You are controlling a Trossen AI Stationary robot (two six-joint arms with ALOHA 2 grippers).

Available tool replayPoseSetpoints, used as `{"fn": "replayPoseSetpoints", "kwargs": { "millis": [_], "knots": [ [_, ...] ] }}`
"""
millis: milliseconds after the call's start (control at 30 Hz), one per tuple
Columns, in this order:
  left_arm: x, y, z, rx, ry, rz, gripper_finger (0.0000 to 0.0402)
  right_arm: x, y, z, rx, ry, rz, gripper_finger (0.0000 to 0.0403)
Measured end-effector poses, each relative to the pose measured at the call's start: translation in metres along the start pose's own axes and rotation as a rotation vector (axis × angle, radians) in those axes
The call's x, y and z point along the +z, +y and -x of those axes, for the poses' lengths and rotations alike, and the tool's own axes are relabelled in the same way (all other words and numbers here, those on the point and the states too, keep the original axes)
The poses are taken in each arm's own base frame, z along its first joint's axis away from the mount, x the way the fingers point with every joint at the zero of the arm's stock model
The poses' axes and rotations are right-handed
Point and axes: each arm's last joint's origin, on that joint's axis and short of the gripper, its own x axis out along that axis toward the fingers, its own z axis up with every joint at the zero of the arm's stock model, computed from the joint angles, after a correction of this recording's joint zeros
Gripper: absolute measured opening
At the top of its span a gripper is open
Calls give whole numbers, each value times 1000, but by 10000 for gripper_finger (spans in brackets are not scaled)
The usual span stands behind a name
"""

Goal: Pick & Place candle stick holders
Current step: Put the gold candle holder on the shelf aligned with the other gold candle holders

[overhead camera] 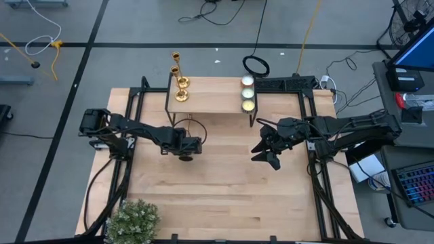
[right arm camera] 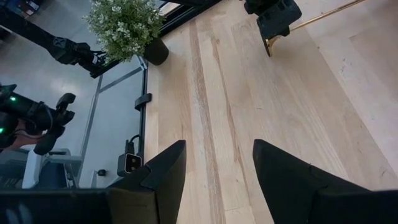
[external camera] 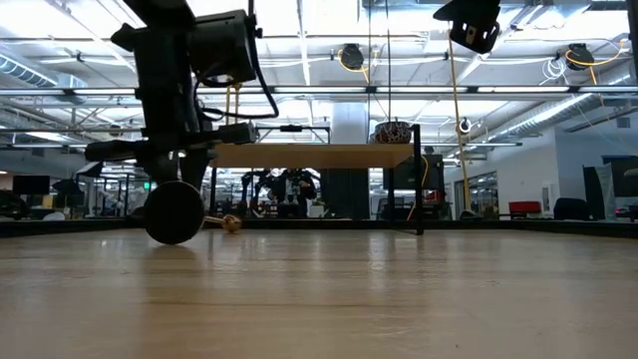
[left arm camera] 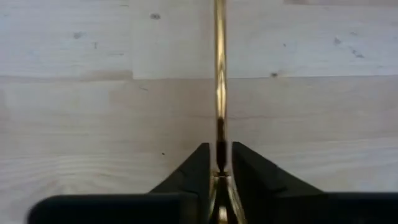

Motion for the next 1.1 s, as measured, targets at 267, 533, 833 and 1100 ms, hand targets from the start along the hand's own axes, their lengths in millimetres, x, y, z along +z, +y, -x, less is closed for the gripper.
{"fn": "replayPoseSetpoints", "kwargs": {
  "millis": [267, 533, 833, 1100],
  "knots": [
    [11, -1, -1, -2, -4, 22, 154, 0, 0, 0, -2, 3, -1, 183],
    [13, 0, -1, -1, -6, 22, 146, 0, 0, 0, -2, 3, 2, 183],
    [13, -2, -4, 1, -4, 6, 107, 0, 0, 0, -2, 3, 4, 183],
    [9, -10, -23, -8, 48, -4, 126, 0, 0, 0, -3, 4, 4, 183]
  ]
}}
